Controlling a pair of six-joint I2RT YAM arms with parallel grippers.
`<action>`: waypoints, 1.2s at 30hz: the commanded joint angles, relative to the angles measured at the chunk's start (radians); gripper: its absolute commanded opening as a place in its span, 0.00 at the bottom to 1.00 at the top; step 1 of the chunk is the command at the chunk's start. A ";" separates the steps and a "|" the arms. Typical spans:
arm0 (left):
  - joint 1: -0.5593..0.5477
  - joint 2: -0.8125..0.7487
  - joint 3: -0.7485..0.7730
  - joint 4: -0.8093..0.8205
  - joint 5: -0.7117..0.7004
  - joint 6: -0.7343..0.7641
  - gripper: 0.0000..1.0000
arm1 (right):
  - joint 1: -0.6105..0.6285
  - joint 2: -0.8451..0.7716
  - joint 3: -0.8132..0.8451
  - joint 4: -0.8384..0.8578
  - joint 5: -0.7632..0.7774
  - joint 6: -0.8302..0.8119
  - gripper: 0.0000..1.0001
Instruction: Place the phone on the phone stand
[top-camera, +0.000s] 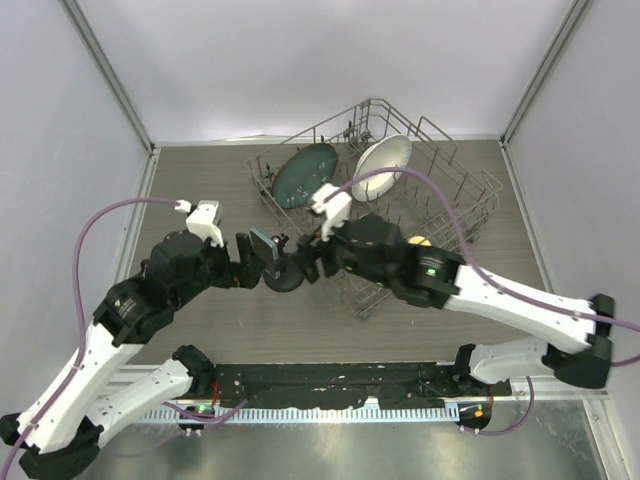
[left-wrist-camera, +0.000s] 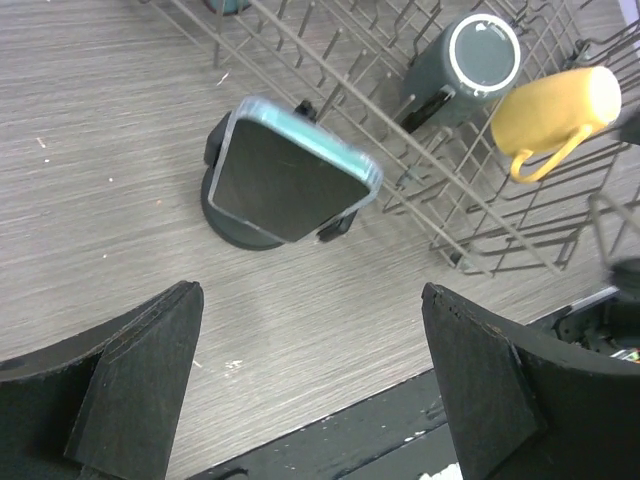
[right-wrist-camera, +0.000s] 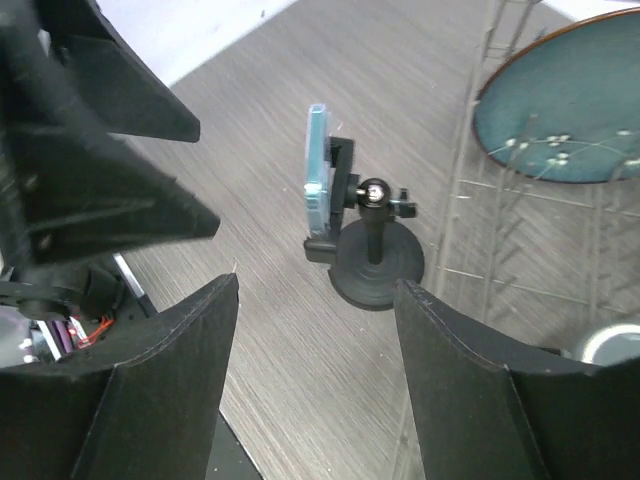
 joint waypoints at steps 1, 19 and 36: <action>0.000 0.146 0.154 -0.055 0.012 -0.092 0.89 | -0.015 -0.188 -0.060 -0.065 0.076 0.042 0.69; 0.001 0.563 0.613 -0.514 -0.144 -0.569 0.88 | -0.014 -0.449 -0.269 -0.157 0.184 0.111 0.69; 0.012 0.816 0.727 -0.704 -0.122 -0.787 0.63 | -0.015 -0.740 -0.333 -0.237 0.196 0.131 0.68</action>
